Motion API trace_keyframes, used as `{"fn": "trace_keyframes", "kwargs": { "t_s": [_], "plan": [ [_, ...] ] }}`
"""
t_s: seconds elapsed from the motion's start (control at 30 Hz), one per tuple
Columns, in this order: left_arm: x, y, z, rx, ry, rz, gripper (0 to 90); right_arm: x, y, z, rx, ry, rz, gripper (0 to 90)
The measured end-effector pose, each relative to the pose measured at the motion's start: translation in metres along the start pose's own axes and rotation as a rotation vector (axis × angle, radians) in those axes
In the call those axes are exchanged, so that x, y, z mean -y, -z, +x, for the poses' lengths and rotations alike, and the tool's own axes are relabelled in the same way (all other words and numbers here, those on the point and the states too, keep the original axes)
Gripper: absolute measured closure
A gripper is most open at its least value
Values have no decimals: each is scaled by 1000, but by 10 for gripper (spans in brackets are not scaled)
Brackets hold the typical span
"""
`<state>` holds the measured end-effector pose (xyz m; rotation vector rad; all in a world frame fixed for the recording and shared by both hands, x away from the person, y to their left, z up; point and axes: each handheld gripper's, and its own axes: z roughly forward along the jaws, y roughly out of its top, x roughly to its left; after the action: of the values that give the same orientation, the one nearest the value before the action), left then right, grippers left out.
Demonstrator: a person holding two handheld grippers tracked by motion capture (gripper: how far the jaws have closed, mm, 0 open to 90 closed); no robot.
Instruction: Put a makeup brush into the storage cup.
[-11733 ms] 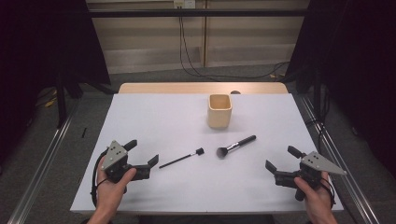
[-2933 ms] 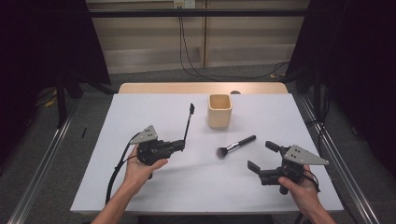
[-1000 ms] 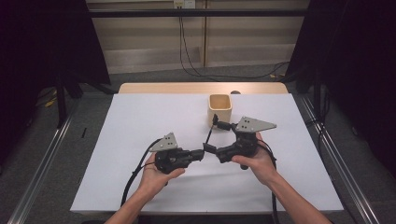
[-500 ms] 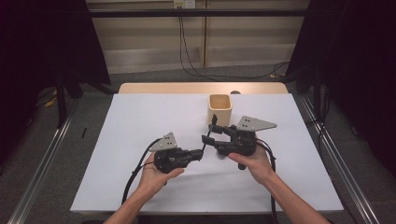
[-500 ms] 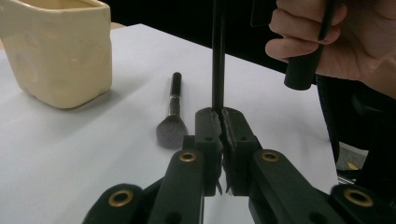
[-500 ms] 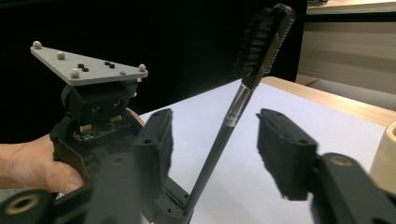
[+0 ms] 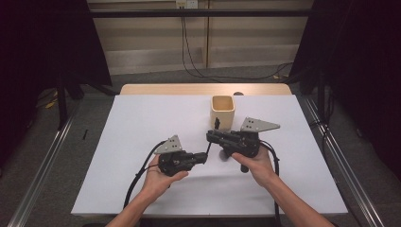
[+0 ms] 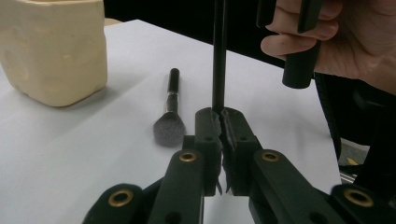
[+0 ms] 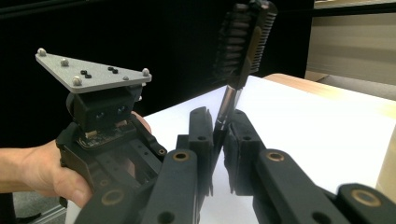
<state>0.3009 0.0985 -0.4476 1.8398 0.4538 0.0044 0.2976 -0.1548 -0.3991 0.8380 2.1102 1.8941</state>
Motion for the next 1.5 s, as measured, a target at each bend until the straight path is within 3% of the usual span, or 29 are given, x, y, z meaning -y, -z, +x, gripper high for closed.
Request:
{"fn": "trace_keyframes", "kwargs": {
  "t_s": [0.27,0.57,0.93,1.1,1.27,1.5],
  "plan": [
    [0,-2,1,-19,-1,-10,841,0,-1,3,-17,7,1,860],
    [0,-2,1,-29,-9,-6,750,-1,0,3,-11,14,8,860],
    [-3,3,3,-47,19,-39,507,-1,3,0,-8,23,19,860],
    [-4,7,3,-77,32,-61,368,-2,5,-1,-5,21,14,860],
    [-5,12,5,-126,48,-42,209,-4,8,-3,4,24,14,860],
    [-8,22,9,-168,59,-52,76,-6,16,-10,35,18,5,860]
  ]
}}
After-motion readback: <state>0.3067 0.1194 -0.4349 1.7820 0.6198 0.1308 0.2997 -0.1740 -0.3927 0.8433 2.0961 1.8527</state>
